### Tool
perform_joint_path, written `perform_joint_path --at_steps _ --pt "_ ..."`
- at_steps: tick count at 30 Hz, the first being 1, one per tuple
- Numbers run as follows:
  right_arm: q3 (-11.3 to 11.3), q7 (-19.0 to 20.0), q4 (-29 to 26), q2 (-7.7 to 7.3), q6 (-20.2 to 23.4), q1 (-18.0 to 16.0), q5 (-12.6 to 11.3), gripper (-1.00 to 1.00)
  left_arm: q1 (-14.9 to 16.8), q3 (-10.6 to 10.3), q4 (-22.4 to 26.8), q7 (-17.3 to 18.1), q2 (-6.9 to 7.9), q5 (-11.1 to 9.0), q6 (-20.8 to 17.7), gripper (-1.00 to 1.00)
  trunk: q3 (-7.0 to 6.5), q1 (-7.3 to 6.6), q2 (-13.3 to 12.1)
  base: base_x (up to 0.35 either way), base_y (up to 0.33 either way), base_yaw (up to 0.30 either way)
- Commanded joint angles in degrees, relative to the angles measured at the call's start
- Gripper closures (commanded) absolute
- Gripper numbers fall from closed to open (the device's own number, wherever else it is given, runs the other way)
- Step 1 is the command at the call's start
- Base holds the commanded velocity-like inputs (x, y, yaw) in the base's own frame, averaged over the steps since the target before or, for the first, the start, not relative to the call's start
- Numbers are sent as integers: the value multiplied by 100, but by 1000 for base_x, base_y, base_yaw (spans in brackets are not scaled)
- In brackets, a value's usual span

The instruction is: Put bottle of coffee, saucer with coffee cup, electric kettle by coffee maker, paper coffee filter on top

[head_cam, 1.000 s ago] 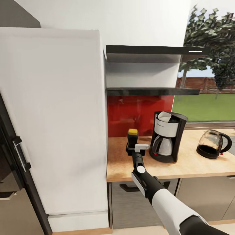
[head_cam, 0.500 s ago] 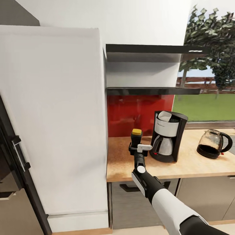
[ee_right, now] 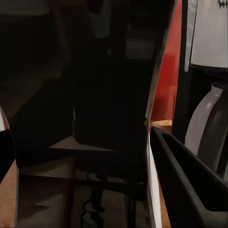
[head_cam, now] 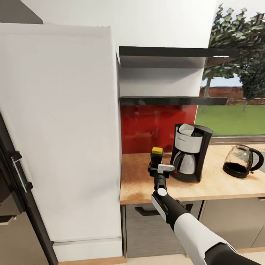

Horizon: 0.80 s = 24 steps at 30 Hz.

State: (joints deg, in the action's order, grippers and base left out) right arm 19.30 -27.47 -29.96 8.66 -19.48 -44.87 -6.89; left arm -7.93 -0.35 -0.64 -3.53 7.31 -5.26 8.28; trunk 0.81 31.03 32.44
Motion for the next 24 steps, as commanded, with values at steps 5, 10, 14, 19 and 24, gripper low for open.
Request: perform_joint_path --at_steps 5,10,14,19,24 --pt "47 -30 29 -5 -39 -4 -66 100 2 -4 -7 2 -2 -62 28 -100 143 113 211 0 0 0" --pt "47 -30 296 -5 -310 -4 -64 100 2 0 -7 2 -2 -63 32 -100 279 222 412 0 0 0" --pt "48 -30 651 -5 -927 -4 -66 100 2 0 -7 2 -8 -63 27 -100 387 310 572 0 0 0" --pt "48 -30 700 -5 -987 -4 -67 100 2 0 -7 1 -10 -62 25 -100 522 420 773 0 0 0" --pt "48 -30 793 -5 -997 -4 -66 100 2 0 -7 2 -11 -55 25 -100 658 530 973 0 0 0"
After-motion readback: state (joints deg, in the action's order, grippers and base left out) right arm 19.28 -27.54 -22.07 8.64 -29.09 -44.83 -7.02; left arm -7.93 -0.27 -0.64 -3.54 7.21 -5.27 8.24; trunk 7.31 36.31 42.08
